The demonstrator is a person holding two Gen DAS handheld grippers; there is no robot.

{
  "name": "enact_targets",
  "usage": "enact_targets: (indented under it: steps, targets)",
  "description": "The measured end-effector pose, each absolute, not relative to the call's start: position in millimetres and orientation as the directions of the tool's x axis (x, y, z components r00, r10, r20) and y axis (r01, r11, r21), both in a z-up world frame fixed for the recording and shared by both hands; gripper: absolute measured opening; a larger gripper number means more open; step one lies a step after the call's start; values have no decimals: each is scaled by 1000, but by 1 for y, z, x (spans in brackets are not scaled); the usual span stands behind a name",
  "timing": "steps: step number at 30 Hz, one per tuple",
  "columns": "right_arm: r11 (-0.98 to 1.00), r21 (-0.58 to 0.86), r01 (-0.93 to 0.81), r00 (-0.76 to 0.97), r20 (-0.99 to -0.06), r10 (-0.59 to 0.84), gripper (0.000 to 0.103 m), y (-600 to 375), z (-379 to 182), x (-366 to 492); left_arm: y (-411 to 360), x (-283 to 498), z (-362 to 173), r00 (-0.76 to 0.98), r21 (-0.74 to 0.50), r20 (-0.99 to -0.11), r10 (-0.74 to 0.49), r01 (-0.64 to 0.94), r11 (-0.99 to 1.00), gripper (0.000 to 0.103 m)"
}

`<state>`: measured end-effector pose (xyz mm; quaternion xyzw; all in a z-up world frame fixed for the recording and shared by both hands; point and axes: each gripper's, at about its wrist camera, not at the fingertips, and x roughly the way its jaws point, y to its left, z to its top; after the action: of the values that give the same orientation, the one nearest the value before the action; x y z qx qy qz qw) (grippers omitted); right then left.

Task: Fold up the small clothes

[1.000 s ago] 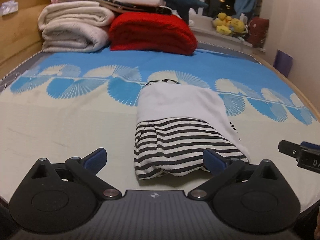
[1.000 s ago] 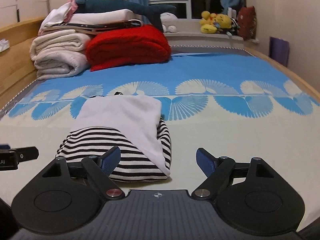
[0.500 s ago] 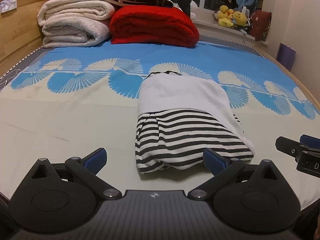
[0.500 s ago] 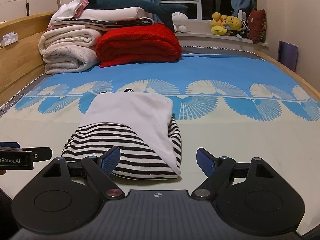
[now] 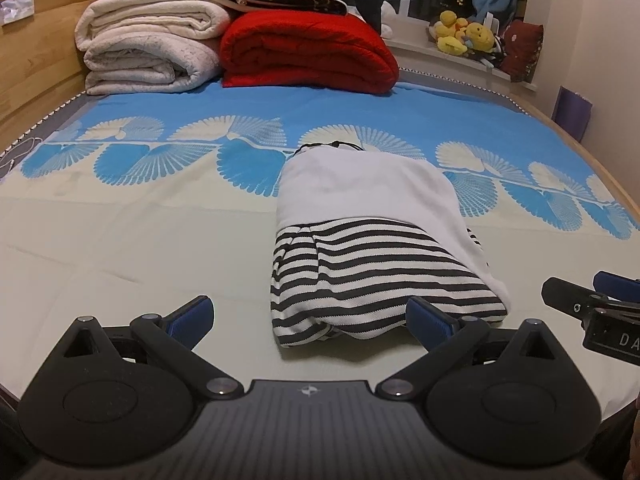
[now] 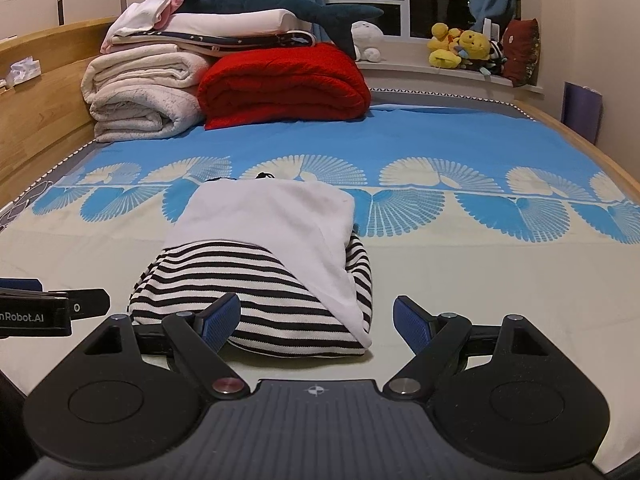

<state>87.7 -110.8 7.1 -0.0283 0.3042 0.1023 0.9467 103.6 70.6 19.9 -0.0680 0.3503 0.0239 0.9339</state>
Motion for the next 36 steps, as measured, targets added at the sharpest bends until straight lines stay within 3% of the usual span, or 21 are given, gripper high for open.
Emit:
enact_targets:
  steps: [36]
  targets:
    - [975, 4, -224, 794, -580, 185, 85, -107, 6, 88, 69, 108, 18, 755, -106, -655, -12, -76, 992, 102]
